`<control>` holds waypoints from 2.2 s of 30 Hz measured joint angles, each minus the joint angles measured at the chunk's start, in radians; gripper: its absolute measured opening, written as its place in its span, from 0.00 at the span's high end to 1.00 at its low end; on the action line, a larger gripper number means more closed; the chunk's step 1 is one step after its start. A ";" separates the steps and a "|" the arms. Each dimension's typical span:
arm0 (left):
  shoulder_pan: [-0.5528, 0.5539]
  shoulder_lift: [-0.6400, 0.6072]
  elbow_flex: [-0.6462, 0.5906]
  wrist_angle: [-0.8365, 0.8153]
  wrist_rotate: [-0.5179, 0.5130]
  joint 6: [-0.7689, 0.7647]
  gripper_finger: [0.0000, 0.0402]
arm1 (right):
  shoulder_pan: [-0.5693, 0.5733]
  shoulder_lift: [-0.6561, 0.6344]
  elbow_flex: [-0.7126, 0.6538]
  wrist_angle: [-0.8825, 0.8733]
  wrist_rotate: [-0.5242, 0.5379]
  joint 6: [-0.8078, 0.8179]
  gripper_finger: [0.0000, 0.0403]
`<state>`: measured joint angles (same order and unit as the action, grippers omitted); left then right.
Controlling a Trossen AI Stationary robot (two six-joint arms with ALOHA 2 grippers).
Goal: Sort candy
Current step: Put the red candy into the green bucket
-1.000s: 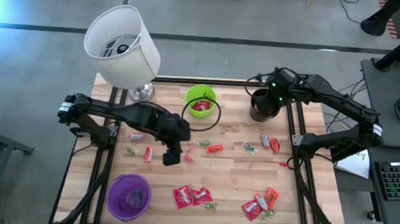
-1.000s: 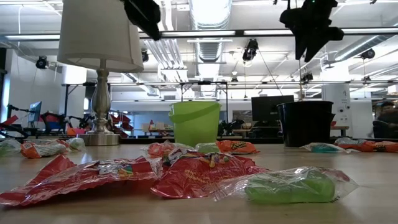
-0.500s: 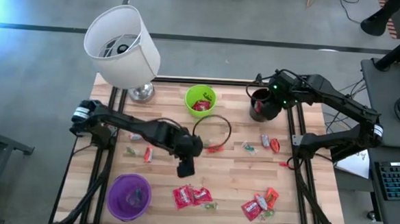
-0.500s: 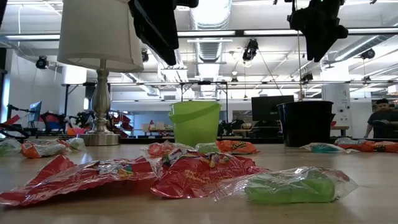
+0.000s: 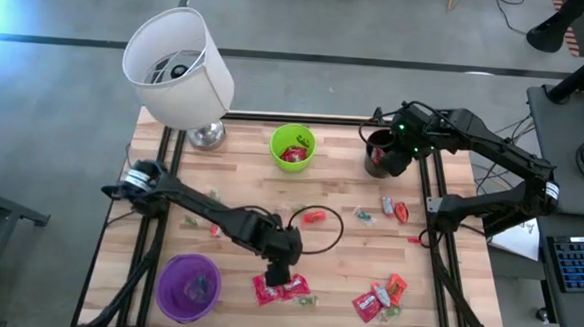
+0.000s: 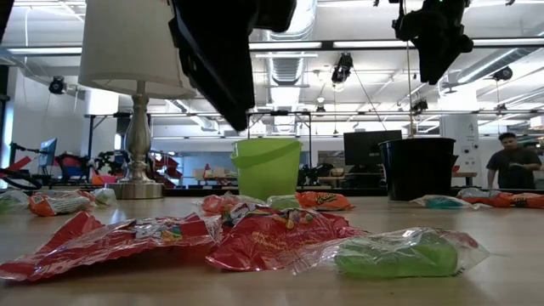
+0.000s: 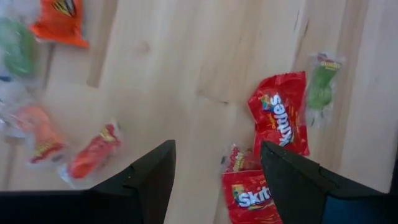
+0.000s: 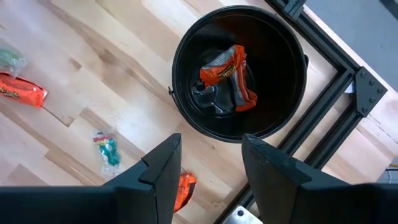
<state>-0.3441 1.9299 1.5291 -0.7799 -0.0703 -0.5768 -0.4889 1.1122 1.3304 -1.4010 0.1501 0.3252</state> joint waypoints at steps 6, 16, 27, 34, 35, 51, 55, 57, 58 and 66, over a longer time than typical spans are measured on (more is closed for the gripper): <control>-0.036 0.041 0.000 0.075 0.015 -0.062 0.46 | 0.000 -0.003 0.000 -0.001 0.000 -0.010 0.59; -0.074 0.077 0.000 0.139 0.019 -0.135 0.46 | 0.000 -0.005 0.000 -0.005 0.000 -0.031 0.59; -0.094 0.159 0.000 0.246 0.044 -0.164 0.46 | 0.000 -0.005 0.000 -0.005 0.000 -0.038 0.59; -0.093 0.199 0.000 0.270 0.055 -0.169 0.46 | 0.000 -0.005 0.000 -0.005 0.000 -0.038 0.59; -0.093 0.206 0.000 0.274 0.056 -0.170 0.46 | 0.000 -0.005 0.000 -0.005 0.000 -0.038 0.59; -0.083 0.243 0.003 0.261 -0.016 -0.210 0.70 | 0.000 -0.006 -0.001 -0.008 -0.001 -0.042 0.59; -0.082 0.245 0.003 0.266 -0.026 -0.210 0.82 | 0.000 -0.006 -0.001 -0.008 -0.001 -0.052 0.59; -0.081 0.245 0.003 0.273 -0.028 -0.210 0.86 | 0.000 -0.006 -0.001 -0.007 -0.001 -0.053 0.59; -0.080 0.245 0.003 0.279 -0.029 -0.210 0.88 | 0.000 -0.006 -0.001 -0.007 -0.001 -0.057 0.59; -0.078 0.255 0.112 0.149 -0.069 -0.176 0.99 | 0.000 -0.006 -0.001 -0.007 -0.001 -0.078 0.59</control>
<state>-0.4225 2.1845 1.6410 -0.6314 -0.1396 -0.7529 -0.4889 1.1061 1.3296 -1.4082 0.1493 0.2473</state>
